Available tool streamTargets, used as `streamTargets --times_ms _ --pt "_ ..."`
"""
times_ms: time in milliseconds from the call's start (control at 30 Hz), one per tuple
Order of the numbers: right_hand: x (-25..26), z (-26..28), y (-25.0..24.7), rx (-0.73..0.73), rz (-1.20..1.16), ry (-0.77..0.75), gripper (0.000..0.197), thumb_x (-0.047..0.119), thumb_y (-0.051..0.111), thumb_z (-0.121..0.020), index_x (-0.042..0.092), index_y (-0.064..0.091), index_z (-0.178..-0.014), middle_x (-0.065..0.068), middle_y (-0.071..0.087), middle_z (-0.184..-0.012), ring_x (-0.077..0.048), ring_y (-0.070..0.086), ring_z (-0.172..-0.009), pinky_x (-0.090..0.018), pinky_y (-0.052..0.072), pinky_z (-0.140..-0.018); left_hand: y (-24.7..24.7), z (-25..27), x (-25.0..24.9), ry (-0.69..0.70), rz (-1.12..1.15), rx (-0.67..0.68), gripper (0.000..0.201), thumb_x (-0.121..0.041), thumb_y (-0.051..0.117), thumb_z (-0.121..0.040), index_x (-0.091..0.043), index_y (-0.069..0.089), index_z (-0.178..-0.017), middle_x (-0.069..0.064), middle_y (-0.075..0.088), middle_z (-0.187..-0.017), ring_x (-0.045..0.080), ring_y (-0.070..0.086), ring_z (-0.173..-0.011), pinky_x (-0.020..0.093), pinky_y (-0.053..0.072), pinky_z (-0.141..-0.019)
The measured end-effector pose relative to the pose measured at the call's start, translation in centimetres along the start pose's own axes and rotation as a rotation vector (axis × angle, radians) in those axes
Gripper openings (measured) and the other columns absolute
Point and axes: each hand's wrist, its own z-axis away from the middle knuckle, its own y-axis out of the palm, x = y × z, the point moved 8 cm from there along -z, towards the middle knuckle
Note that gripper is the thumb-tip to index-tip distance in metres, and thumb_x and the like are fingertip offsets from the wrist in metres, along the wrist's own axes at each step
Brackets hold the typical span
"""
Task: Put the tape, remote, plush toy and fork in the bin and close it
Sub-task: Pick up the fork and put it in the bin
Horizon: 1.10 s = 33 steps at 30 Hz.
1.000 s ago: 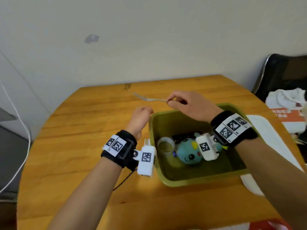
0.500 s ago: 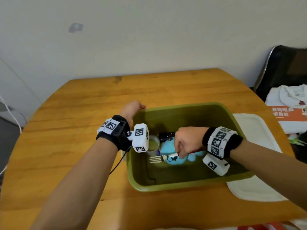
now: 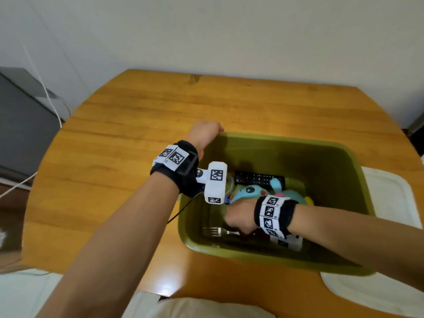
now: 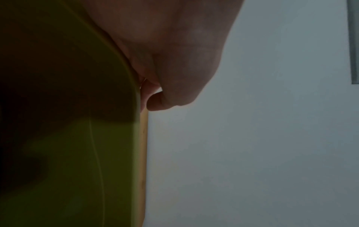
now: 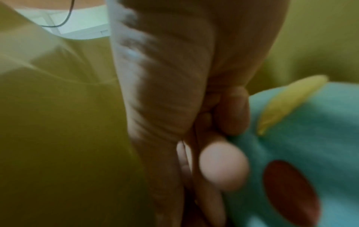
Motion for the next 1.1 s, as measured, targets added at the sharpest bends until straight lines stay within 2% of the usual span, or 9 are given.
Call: streamTargets --times_ms 67,200,300,433,600,733,833,1000,1100 --pt "0.7 -0.7 0.4 -0.002 0.023 -0.012 0.043 -0.001 0.057 -0.094 0.009 0.040 -0.056 -0.001 0.040 -0.055 -0.016 0.042 -0.046 -0.024 0.033 -0.040 0.0 -0.3 0.0 0.013 0.015 -0.007 0.039 -0.021 0.056 -0.093 -0.007 0.062 -0.129 0.011 0.055 -0.137 0.028 0.051 -0.120 0.039 0.039 -0.105" --pt "0.4 -1.8 0.7 -0.016 -0.023 0.054 0.018 0.001 0.055 -0.097 0.002 0.063 -0.081 -0.008 0.054 -0.068 -0.029 0.060 -0.068 -0.033 0.050 -0.057 0.1 -0.4 0.0 0.043 -0.017 -0.007 0.039 -0.020 0.053 -0.095 -0.007 0.061 -0.131 0.011 0.052 -0.140 0.024 0.047 -0.115 0.034 0.036 -0.095" --pt "0.1 -2.0 0.7 -0.011 -0.070 0.097 0.015 0.001 0.055 -0.097 0.000 0.068 -0.090 -0.010 0.057 -0.076 -0.029 0.058 -0.071 -0.033 0.049 -0.062 0.2 -0.5 -0.1 0.078 -0.051 -0.006 0.039 -0.019 0.051 -0.097 -0.007 0.060 -0.133 0.010 0.049 -0.145 0.019 0.040 -0.108 0.030 0.029 -0.090" --pt "-0.3 -2.0 0.3 -0.056 -0.072 0.126 0.017 0.003 0.055 -0.097 0.006 0.057 -0.081 -0.004 0.041 -0.060 -0.028 0.054 -0.069 -0.032 0.046 -0.062 0.2 -0.4 0.0 0.070 -0.049 -0.005 0.037 -0.020 0.048 -0.097 -0.010 0.063 -0.129 0.010 0.051 -0.143 0.023 0.046 -0.120 0.034 0.034 -0.095" --pt "-1.6 -1.0 -0.3 -0.071 -0.199 0.183 0.008 0.011 0.068 -0.092 0.006 0.067 -0.086 -0.004 0.058 -0.071 -0.022 0.059 -0.066 -0.031 0.053 -0.059 0.5 -0.1 0.0 0.071 -0.045 0.003 0.034 -0.018 0.045 -0.098 -0.010 0.066 -0.124 0.006 0.057 -0.118 0.017 0.054 -0.092 0.030 0.038 -0.083" --pt "-3.8 1.7 -2.4 -0.152 -0.423 0.241 0.028 0.025 0.074 -0.088 0.010 0.061 -0.069 0.000 0.061 -0.057 -0.010 0.057 -0.042 -0.022 0.046 -0.041 0.4 0.1 -0.5 0.069 -0.126 0.004 0.031 -0.019 0.047 -0.096 -0.007 0.066 -0.117 0.005 0.056 -0.113 0.023 0.050 -0.106 0.034 0.039 -0.093" --pt "-6.3 5.1 -4.8 -0.304 -0.620 0.303 0.029 0.029 0.072 -0.087 0.005 0.069 -0.070 -0.006 0.071 -0.055 -0.014 0.067 -0.042 -0.027 0.057 -0.049 1.6 0.7 -1.7 0.152 -0.365 -0.003 0.017 -0.027 0.046 -0.096 -0.013 0.056 -0.097 -0.002 0.049 -0.080 0.019 0.049 -0.083 0.031 0.039 -0.073" --pt "-9.4 13.6 -7.3 -0.678 -0.896 0.388 0.019 0.032 0.072 -0.089 0.013 0.076 -0.088 0.000 0.074 -0.066 -0.012 0.070 -0.051 -0.018 0.047 -0.042 6.7 1.4 -4.6 0.339 -0.650 0.058 0.032 -0.037 0.042 -0.096 -0.014 0.064 -0.091 0.008 0.061 -0.093 0.025 0.056 -0.084 0.035 0.042 -0.080" --pt "-11.5 20.0 -5.8 -0.920 -1.062 0.448 0.016 0.030 0.070 -0.092 0.014 0.074 -0.093 0.000 0.078 -0.080 -0.017 0.074 -0.066 -0.019 0.047 -0.046 11.0 2.5 -6.0 0.391 -0.670 0.140 0.028 -0.036 0.042 -0.097 -0.018 0.063 -0.091 0.005 0.058 -0.088 0.020 0.051 -0.075 0.031 0.038 -0.068"
